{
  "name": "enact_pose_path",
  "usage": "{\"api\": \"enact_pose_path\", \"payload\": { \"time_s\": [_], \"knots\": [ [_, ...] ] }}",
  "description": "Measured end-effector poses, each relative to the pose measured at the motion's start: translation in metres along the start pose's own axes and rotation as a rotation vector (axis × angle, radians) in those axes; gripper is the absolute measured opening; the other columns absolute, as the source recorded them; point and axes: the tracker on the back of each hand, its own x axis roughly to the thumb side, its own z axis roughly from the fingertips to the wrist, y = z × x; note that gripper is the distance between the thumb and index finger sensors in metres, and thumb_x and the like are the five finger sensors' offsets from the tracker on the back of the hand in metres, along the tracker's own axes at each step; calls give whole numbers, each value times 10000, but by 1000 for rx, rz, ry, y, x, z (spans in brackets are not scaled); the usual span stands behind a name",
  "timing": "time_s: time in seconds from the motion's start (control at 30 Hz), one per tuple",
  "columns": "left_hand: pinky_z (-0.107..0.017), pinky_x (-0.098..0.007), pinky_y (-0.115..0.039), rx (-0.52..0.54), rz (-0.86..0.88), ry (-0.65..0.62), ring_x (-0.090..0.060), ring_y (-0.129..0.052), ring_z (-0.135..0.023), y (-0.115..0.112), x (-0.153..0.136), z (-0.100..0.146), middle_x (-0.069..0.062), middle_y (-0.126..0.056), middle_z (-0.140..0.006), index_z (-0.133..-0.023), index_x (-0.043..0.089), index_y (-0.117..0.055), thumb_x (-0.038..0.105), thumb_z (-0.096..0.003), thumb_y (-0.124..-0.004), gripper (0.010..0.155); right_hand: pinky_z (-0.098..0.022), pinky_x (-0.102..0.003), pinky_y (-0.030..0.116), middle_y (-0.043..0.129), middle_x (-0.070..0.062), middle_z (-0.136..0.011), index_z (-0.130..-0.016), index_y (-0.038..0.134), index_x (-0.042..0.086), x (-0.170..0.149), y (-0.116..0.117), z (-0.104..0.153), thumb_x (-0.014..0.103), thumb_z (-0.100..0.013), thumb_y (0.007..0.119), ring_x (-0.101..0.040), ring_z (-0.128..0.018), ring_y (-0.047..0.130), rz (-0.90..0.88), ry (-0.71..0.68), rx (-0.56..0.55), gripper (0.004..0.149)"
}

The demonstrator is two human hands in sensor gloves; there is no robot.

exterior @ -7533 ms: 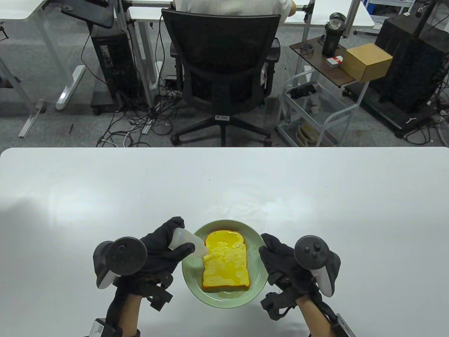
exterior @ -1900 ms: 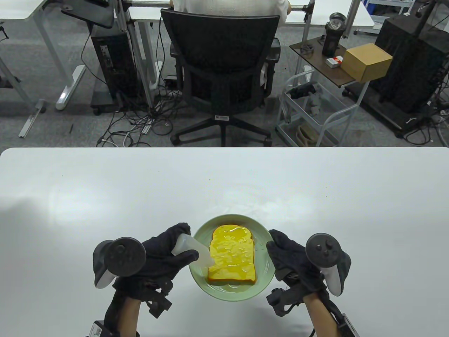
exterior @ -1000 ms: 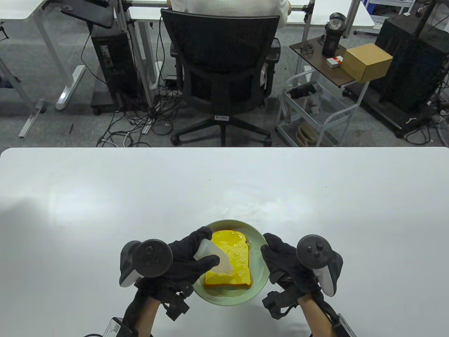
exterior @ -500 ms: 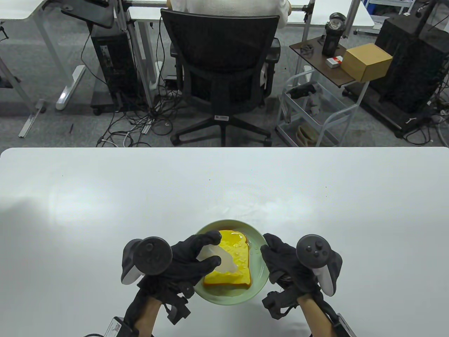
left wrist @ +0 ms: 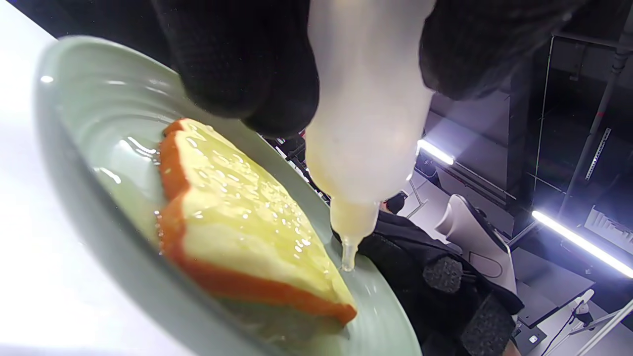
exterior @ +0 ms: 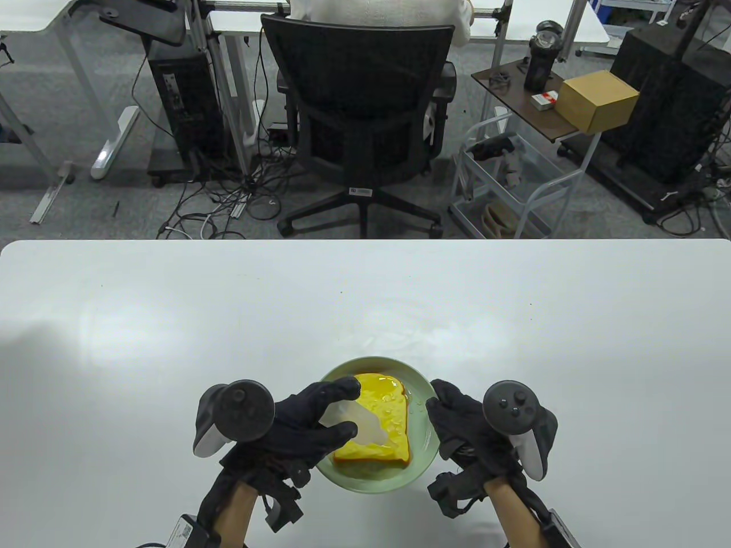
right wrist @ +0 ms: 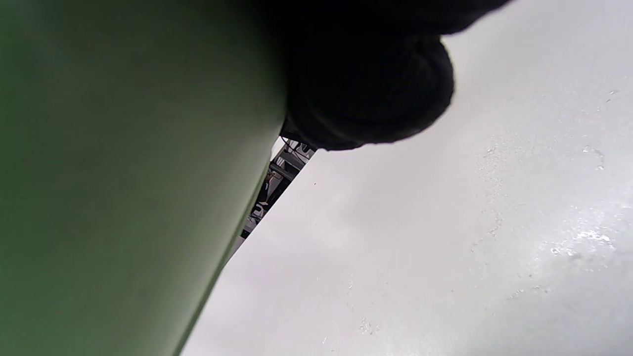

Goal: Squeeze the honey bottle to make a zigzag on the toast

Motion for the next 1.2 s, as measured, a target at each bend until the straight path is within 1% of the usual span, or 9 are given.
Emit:
{"api": "enact_pose_path", "payload": {
  "time_s": [0.33,0.63,0.73,0.77,0.87,0.93,1.03,1.1,1.2],
  "knots": [
    [-538,-381,-937,2,14,-5,-286,-992,-722,3,-2,1,-115,-710,-1017,-1102,377,-581,522,-486,-836,682,-170,-283,853,1009,-118,-554,-936,757,78,-1,2,-1,334,-488,768,-265,-323,994,16,4,8,517],
    [-534,-377,-951,6,18,5,-285,-1006,-719,4,-5,2,-114,-730,-1005,-1115,348,-582,515,-482,-843,704,-194,-288,858,1002,-124,-586,-954,740,89,-1,13,-2,323,-493,760,-277,-354,994,99,17,54,518],
    [-519,-377,-951,31,-11,11,-284,-1011,-705,5,-5,2,-114,-739,-999,-1116,341,-589,522,-494,-825,689,-199,-291,858,1001,-128,-592,-958,736,91,-3,18,-3,319,-493,759,-279,-360,994,120,33,71,518],
    [-512,-379,-947,37,-17,13,-287,-1008,-697,5,-5,3,-112,-741,-998,-1114,339,-598,531,-493,-795,678,-200,-290,859,1000,-127,-594,-958,736,91,-5,20,-4,320,-494,758,-280,-361,993,129,38,78,518],
    [-473,-376,-926,57,-44,13,-287,-1000,-645,5,-5,3,-111,-745,-997,-1105,342,-622,528,-507,-796,651,-202,-291,859,999,-129,-597,-959,734,93,-8,25,-5,321,-493,759,-281,-365,993,151,50,86,520],
    [-457,-372,-908,61,-73,23,-278,-986,-622,5,-5,3,-112,-727,-1007,-1078,375,-649,518,-512,-797,601,-203,-292,859,998,-130,-599,-960,733,91,-10,28,-6,321,-493,758,-283,-366,993,164,56,93,520],
    [-484,-399,-887,43,-92,31,-308,-962,-653,4,-5,3,-114,-697,-1026,-1049,394,-659,493,-521,-796,555,-206,-292,860,997,-128,-602,-961,731,93,-11,31,-6,321,-494,757,-283,-370,992,176,64,106,521],
    [-509,-425,-881,43,-100,35,-328,-955,-684,4,-4,3,-115,-684,-1035,-1042,377,-652,477,-514,-811,560,-208,-293,859,996,-130,-604,-962,729,93,-12,34,-6,321,-494,756,-284,-372,993,182,70,113,521],
    [-551,-455,-877,33,-117,51,-364,-937,-759,4,-4,3,-106,-650,-1048,-1022,340,-582,461,-503,-839,592,-212,-295,860,995,-129,-610,-963,725,95,-14,37,-6,321,-494,755,-286,-377,992,193,78,123,522]
  ]
}}
